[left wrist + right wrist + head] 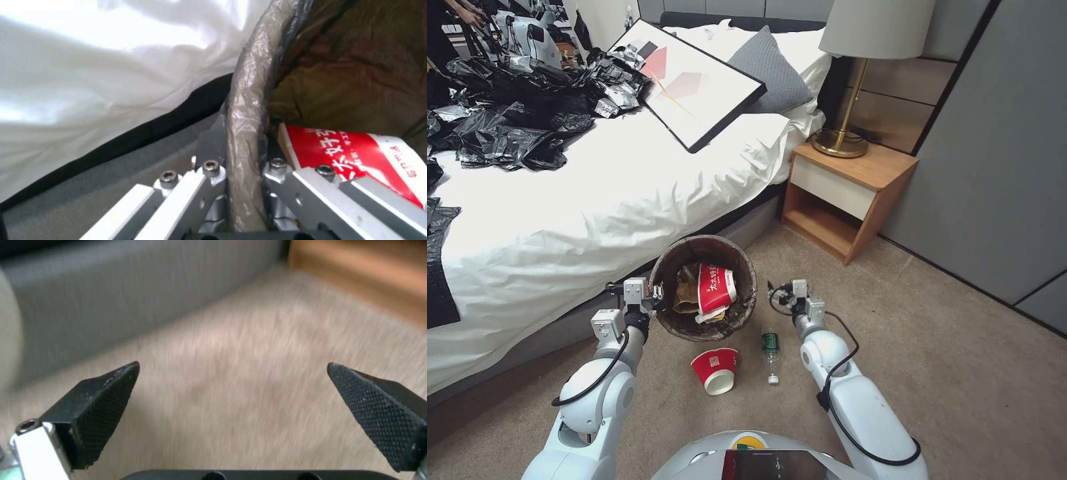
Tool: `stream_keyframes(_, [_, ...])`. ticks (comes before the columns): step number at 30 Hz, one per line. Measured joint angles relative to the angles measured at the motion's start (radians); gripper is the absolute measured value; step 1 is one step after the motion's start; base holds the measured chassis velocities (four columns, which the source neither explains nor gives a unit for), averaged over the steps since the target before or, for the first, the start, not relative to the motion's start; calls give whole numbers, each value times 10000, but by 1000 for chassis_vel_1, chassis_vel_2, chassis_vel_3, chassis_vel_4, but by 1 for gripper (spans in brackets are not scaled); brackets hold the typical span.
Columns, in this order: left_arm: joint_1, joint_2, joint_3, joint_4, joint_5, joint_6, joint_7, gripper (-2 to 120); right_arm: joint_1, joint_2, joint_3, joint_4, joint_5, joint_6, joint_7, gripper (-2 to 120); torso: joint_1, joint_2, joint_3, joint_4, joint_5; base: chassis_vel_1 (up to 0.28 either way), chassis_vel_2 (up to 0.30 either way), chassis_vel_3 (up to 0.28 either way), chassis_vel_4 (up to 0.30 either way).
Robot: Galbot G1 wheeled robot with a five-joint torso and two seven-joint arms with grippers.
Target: Pick up the trash bin, then pick up the garbage from the floor and place it into the trash bin.
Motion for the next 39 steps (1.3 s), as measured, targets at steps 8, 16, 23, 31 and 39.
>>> stream_keyframes(8, [-79,-9,63,111,-4,-3,-1,3,62,36,-366,-1144,108,-230,-145,100,0,0,-1,0,-1,0,0,0,0])
stream_keyframes(16, [-99,-33,124,144,9,-3,-4,3,-207,54,-500,-1654,163,-505,-329,100,0,0,-1,-1,0,0,0,0,0])
stream_keyframes(23, [-72,-63,146,137,30,-6,-2,3,-453,77,-516,-2021,-152,-436,-430,100,0,0,-2,0,-1,0,0,0,0])
stream_keyframes(31, [-49,-66,228,104,63,-8,1,3,-630,187,-440,-2546,-554,-125,-534,100,0,0,-1,-1,-1,0,0,0,0])
stream_keyframes(39, [-67,-72,314,105,93,-7,1,3,-756,326,-380,-2856,-712,83,-649,100,0,2,-2,-1,-1,0,0,0,0])
